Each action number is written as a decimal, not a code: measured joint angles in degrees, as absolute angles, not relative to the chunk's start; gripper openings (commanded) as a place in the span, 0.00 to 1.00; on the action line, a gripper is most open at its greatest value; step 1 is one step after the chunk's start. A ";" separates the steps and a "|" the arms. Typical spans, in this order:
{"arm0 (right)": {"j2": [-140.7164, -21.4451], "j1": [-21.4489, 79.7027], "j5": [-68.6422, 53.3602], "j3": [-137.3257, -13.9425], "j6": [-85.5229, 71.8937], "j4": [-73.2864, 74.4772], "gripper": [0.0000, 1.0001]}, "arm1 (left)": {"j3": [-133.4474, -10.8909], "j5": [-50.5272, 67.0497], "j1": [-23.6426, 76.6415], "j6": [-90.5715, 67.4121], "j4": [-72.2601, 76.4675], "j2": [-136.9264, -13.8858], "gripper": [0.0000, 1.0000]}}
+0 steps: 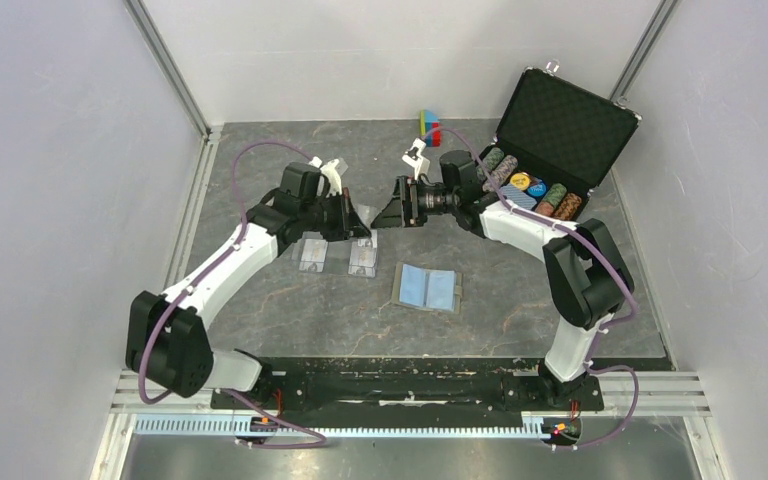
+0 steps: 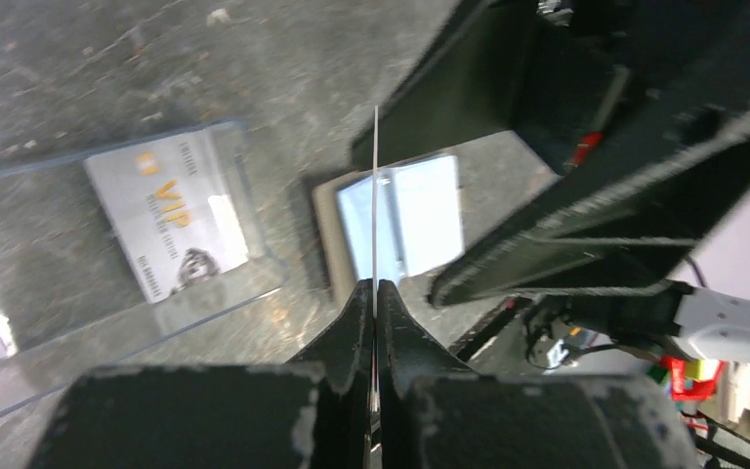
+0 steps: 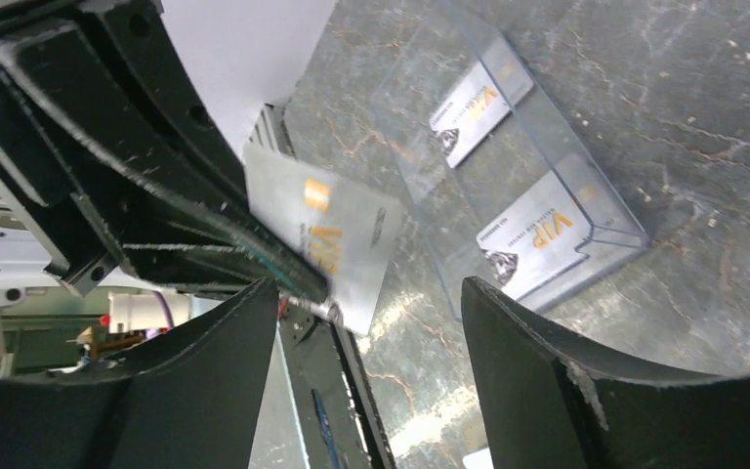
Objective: Put the credit cards into the card holder
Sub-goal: Insert the credit card into the card holder.
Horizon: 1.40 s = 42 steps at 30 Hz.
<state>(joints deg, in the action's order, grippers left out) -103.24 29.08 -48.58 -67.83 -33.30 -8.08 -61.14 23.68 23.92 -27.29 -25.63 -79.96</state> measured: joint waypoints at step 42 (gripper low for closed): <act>-99.74 26.09 -57.71 -57.10 -57.98 -42.63 0.32 | -40.88 53.10 16.12 -58.33 31.14 -77.80 0.02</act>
